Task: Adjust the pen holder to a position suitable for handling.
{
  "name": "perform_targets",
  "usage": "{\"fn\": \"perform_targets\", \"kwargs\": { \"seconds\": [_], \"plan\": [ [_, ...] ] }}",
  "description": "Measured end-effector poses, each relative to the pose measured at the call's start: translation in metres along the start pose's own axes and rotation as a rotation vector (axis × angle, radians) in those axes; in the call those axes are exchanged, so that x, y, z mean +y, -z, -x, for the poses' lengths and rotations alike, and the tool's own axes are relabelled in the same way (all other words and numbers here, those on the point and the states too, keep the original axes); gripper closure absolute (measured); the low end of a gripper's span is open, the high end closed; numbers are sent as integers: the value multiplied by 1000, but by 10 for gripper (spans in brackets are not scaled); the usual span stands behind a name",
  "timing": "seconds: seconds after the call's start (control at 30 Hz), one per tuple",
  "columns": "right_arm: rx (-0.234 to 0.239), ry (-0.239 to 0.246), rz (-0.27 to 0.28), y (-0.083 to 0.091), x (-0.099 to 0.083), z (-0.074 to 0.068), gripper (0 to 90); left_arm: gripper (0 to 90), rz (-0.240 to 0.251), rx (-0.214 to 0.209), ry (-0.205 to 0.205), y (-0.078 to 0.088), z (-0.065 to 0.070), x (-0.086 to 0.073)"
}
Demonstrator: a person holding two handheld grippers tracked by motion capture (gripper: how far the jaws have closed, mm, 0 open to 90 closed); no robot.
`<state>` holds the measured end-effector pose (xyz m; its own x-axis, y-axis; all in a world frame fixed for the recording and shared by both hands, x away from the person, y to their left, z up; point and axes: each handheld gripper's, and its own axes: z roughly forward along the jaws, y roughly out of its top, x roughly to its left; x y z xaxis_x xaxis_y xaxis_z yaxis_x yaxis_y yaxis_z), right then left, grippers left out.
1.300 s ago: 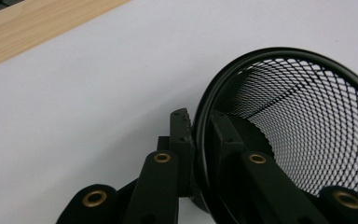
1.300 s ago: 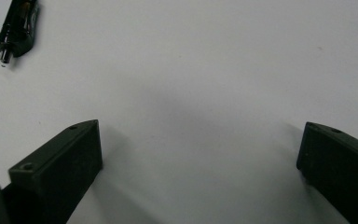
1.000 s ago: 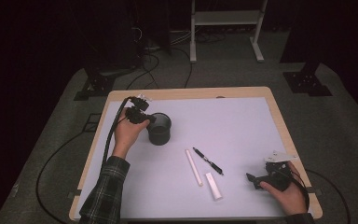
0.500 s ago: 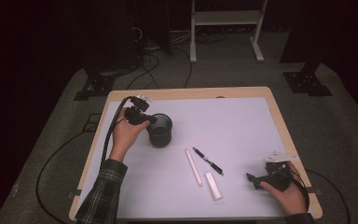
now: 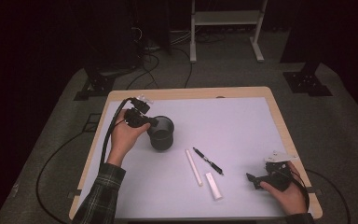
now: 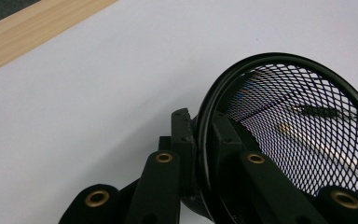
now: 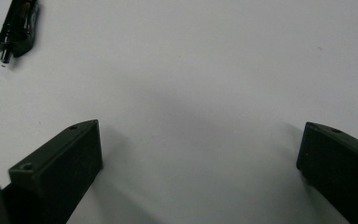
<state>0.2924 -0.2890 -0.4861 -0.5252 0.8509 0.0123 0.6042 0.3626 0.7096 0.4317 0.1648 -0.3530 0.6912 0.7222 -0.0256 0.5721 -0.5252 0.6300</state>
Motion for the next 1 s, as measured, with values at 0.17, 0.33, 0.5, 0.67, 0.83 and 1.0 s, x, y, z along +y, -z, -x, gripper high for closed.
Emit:
{"fn": "perform_targets", "kwargs": {
  "seconds": [0.17,0.33,0.5,0.67,0.83,1.0],
  "plan": [
    [0,0,0,0,0,0,0,825,6,-11,-12,7,10,-2],
    [0,-2,0,0,0,0,0,825,14,-18,-20,12,16,-3],
    [0,-1,0,0,0,0,0,825,4,-11,-39,17,26,-6],
    [0,0,1,0,0,0,0,825,3,-24,-44,18,34,-10],
    [-2,5,3,0,0,0,0,825,4,-35,-53,22,42,-15],
    [-1,-1,0,0,0,0,0,825,6,-47,-57,23,48,-18]
  ]
}}
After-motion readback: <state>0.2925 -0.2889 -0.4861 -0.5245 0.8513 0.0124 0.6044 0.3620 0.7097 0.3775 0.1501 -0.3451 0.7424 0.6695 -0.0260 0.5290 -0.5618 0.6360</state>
